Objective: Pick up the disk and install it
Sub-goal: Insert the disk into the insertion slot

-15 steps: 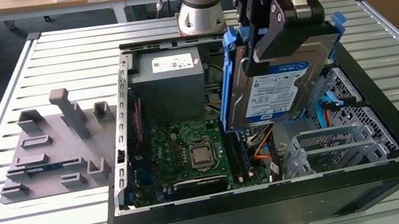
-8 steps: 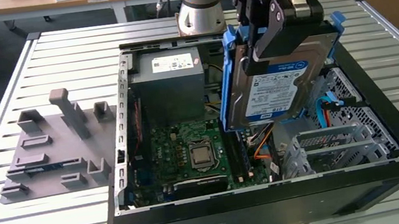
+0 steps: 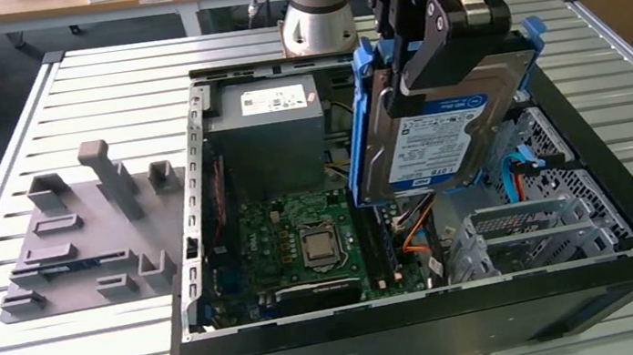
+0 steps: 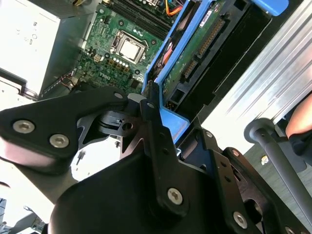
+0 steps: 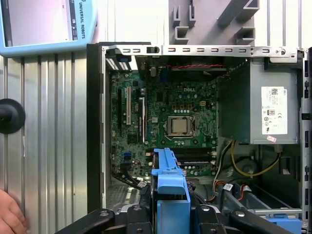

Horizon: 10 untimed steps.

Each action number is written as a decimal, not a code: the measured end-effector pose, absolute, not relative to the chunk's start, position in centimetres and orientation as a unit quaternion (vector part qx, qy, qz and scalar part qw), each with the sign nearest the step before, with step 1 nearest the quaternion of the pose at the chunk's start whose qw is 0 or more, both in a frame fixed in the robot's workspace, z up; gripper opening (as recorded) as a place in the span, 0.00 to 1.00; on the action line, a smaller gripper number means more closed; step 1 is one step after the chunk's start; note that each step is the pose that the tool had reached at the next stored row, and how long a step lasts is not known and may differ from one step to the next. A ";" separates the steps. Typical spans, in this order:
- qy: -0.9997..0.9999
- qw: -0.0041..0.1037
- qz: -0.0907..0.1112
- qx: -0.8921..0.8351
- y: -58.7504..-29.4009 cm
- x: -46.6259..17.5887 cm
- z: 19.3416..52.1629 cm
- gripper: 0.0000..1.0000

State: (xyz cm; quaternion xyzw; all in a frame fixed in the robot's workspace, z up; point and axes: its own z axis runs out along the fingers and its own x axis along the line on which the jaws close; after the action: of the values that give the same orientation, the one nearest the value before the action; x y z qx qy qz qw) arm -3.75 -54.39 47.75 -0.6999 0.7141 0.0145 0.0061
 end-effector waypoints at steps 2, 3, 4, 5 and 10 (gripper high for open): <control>0.714 0.006 0.015 -0.700 -54.4 -3.8 47.7 0.36; 0.714 0.006 0.015 -0.700 -54.3 -3.8 47.7 0.36; 0.714 0.006 0.015 -0.700 -54.3 -3.8 47.7 0.36; 0.714 0.006 0.015 -0.700 -54.3 -3.8 47.7 0.36; 0.714 0.006 0.015 -0.700 -54.2 -3.8 47.7 0.36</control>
State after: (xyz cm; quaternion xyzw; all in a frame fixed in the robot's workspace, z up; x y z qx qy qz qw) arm -3.75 -54.19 47.75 -0.6999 0.7140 0.0145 0.0061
